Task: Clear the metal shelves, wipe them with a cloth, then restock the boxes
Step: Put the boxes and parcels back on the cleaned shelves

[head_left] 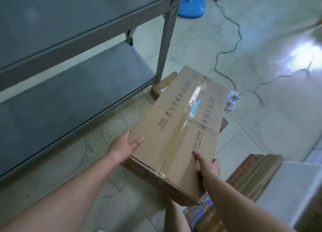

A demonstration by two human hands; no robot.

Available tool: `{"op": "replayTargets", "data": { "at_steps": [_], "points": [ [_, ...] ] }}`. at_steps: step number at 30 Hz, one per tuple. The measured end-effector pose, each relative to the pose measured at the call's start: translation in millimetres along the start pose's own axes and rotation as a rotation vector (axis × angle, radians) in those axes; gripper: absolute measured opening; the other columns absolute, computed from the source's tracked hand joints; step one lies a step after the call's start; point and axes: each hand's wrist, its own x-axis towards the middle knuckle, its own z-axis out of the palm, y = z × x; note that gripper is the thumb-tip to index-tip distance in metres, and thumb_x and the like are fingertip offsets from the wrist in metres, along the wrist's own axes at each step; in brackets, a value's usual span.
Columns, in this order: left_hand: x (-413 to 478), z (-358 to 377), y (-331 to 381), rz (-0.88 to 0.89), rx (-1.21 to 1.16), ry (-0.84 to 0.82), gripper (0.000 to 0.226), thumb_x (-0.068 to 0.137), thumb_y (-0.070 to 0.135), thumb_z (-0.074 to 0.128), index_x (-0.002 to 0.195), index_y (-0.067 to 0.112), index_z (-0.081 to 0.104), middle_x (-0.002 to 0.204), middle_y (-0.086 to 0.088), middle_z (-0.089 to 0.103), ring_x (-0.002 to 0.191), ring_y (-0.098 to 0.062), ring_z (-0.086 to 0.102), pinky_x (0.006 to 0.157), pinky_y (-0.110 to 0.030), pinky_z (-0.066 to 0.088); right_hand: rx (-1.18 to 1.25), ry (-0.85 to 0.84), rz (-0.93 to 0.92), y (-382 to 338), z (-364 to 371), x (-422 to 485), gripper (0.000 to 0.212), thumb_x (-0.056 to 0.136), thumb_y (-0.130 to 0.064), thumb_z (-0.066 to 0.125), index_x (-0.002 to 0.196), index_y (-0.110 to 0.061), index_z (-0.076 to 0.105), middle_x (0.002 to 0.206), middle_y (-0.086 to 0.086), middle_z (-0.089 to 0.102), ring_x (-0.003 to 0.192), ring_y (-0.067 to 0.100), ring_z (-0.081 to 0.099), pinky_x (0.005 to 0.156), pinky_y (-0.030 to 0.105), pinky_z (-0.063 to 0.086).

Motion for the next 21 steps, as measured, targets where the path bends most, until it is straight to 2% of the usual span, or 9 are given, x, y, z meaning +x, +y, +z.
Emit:
{"op": "replayTargets", "data": {
  "at_steps": [2, 6, 11, 15, 16, 18, 19, 21],
  "points": [
    [-31.6, -7.8, -26.2, 0.025, 0.007, -0.015, 0.103, 0.078, 0.084, 0.048, 0.156, 0.02, 0.031, 0.158, -0.005, 0.04, 0.143, -0.03, 0.042, 0.115, -0.052, 0.038, -0.006, 0.036, -0.014, 22.6, -0.3, -34.6, 0.081, 0.065, -0.049, 0.091, 0.125, -0.016, 0.049, 0.114, 0.008, 0.064, 0.103, 0.033, 0.062, 0.095, 0.054, 0.053],
    [-103.2, -46.0, -88.3, 0.038, 0.034, -0.002, 0.097, 0.078, 0.084, 0.048, 0.153, 0.023, 0.036, 0.153, -0.003, 0.048, 0.137, -0.029, 0.049, 0.11, -0.052, 0.044, -0.017, 0.044, -0.008, 74.7, 12.1, -120.5, 0.074, 0.065, -0.049, 0.091, 0.118, -0.017, 0.05, 0.112, 0.009, 0.065, 0.102, 0.034, 0.062, 0.097, 0.054, 0.052],
    [-162.2, -115.4, -158.6, 0.064, 0.054, 0.073, 0.075, 0.088, 0.073, 0.052, 0.144, 0.022, 0.048, 0.138, -0.001, 0.061, 0.12, -0.025, 0.061, 0.097, -0.039, 0.052, -0.066, -0.028, -0.014, 107.0, 61.1, -205.4, 0.081, 0.059, -0.06, 0.09, 0.114, -0.017, 0.049, 0.112, 0.01, 0.064, 0.103, 0.035, 0.063, 0.097, 0.058, 0.051],
    [-188.4, -150.7, -235.8, 0.0, -0.003, 0.127, 0.093, 0.081, 0.082, 0.048, 0.153, 0.022, 0.039, 0.148, -0.002, 0.053, 0.13, -0.027, 0.055, 0.104, -0.042, 0.049, -0.145, -0.084, -0.065, 121.5, 112.7, -254.6, 0.083, 0.063, -0.057, 0.089, 0.124, -0.016, 0.05, 0.116, 0.011, 0.064, 0.106, 0.035, 0.062, 0.098, 0.057, 0.051],
    [-195.5, -155.3, -254.5, -0.024, -0.019, 0.14, 0.093, 0.082, 0.082, 0.047, 0.152, 0.022, 0.039, 0.145, -0.002, 0.056, 0.125, -0.026, 0.059, 0.099, -0.04, 0.052, -0.178, -0.1, -0.082, 124.0, 126.1, -264.1, 0.084, 0.064, -0.056, 0.089, 0.126, -0.016, 0.05, 0.117, 0.011, 0.065, 0.106, 0.035, 0.063, 0.099, 0.057, 0.052],
    [-208.4, -160.9, -296.1, -0.058, -0.083, 0.178, 0.081, 0.086, 0.077, 0.048, 0.148, 0.024, 0.043, 0.121, 0.001, 0.067, 0.095, -0.018, 0.069, 0.074, -0.031, 0.059, -0.232, -0.162, -0.125, 131.4, 154.4, -281.1, 0.079, 0.069, -0.053, 0.088, 0.129, -0.019, 0.05, 0.118, 0.011, 0.064, 0.106, 0.034, 0.063, 0.098, 0.056, 0.052],
    [-213.7, -160.7, -314.7, -0.058, -0.119, 0.203, 0.077, 0.087, 0.076, 0.047, 0.144, 0.025, 0.045, 0.11, 0.005, 0.068, 0.081, -0.012, 0.068, 0.062, -0.026, 0.058, -0.259, -0.192, -0.14, 134.5, 166.4, -289.1, 0.076, 0.071, -0.051, 0.087, 0.128, -0.02, 0.049, 0.117, 0.01, 0.064, 0.105, 0.034, 0.063, 0.096, 0.056, 0.052],
    [-226.9, -161.9, -356.0, -0.106, -0.198, 0.235, 0.076, 0.085, 0.079, 0.045, 0.139, 0.025, 0.048, 0.103, 0.009, 0.067, 0.075, -0.009, 0.068, 0.057, -0.026, 0.06, -0.334, -0.233, -0.183, 139.0, 196.6, -306.9, 0.07, 0.073, -0.05, 0.087, 0.124, -0.02, 0.049, 0.114, 0.008, 0.064, 0.102, 0.031, 0.063, 0.091, 0.051, 0.054]
  ]
}}
